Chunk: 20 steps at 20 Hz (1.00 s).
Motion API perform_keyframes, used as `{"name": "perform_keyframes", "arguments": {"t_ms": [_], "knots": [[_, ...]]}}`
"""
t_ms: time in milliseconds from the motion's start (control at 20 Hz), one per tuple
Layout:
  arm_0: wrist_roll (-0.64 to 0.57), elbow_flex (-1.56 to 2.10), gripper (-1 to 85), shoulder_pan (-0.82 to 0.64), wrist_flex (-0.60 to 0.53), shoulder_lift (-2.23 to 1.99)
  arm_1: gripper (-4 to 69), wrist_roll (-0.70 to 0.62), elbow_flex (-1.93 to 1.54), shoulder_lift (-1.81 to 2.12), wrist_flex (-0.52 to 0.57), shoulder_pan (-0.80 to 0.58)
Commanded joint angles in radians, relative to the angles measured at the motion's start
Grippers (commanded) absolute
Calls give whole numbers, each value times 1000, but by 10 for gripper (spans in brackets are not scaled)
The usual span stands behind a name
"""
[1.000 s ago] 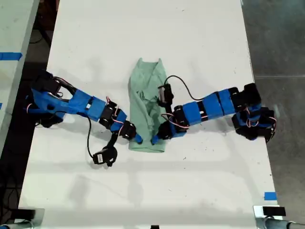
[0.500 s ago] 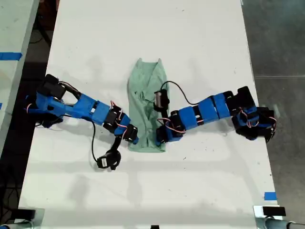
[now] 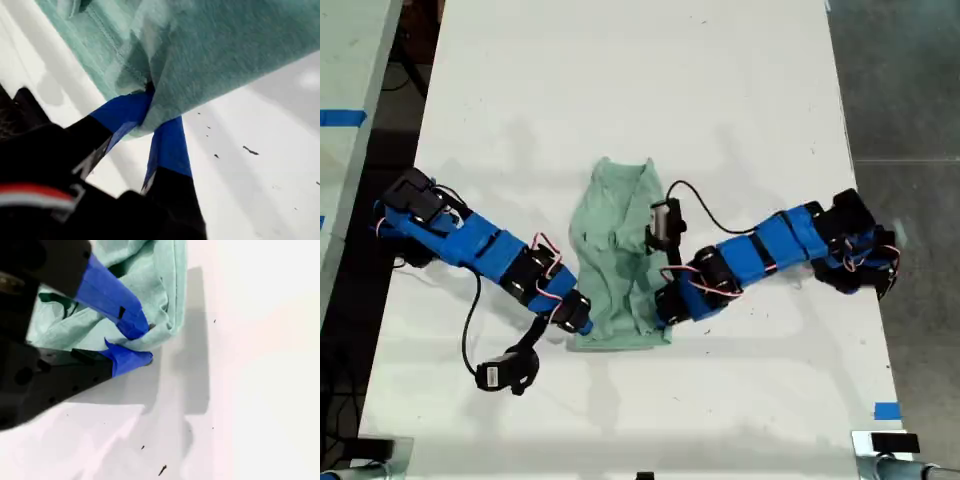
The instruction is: Fold t shirt
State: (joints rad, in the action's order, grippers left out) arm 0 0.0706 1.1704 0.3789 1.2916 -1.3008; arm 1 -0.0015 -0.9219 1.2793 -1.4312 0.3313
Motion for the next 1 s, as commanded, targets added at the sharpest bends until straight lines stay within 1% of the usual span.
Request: {"name": "perform_keyframes", "arguments": {"t_ms": [0, 100, 200, 300, 400, 500, 550, 600, 650, 700, 750, 800, 850, 900, 950], "knots": [[-23, -43, 0, -89, 100, -186, -1, -87, -23, 262, 26, -106], [-71, -17, 0, -224, 186, -270, -1, -170, -103, 387, 78, -230], [-127, 83, 0, -396, 230, -380, -1, -216, -179, 471, 123, -354], [-206, 221, 0, -615, 225, -489, -1, -267, -225, 499, 164, -463], [-278, 279, 0, -818, 230, -522, -1, -314, -242, 483, 179, -571], [-342, 295, 0, -971, 225, -477, 1, -365, -295, 456, 224, -669], [-373, 298, 0, -1025, 213, -425, 2, -387, -322, 433, 244, -710], [-399, 298, 26, -1060, 187, -367, 9, -403, -350, 400, 265, -747], [-423, 291, 87, -1083, 163, -288, 129, -422, -367, 354, 281, -778], [-440, 276, 114, -1100, 149, -207, 255, -442, -367, 287, 275, -807], [-463, 264, 122, -1111, 132, -135, 316, -449, -365, 213, 258, -833], [-480, 255, 131, -1121, 118, -78, 373, -456, -362, 149, 249, -853], [-500, 247, 144, -1131, 114, -35, 412, -460, -347, 91, 232, -865], [-515, 245, 161, -1138, 114, -20, 424, -460, -328, 55, 210, -870], [-522, 245, 160, -1141, 129, -31, 434, -460, -325, 55, 196, -868]]}}
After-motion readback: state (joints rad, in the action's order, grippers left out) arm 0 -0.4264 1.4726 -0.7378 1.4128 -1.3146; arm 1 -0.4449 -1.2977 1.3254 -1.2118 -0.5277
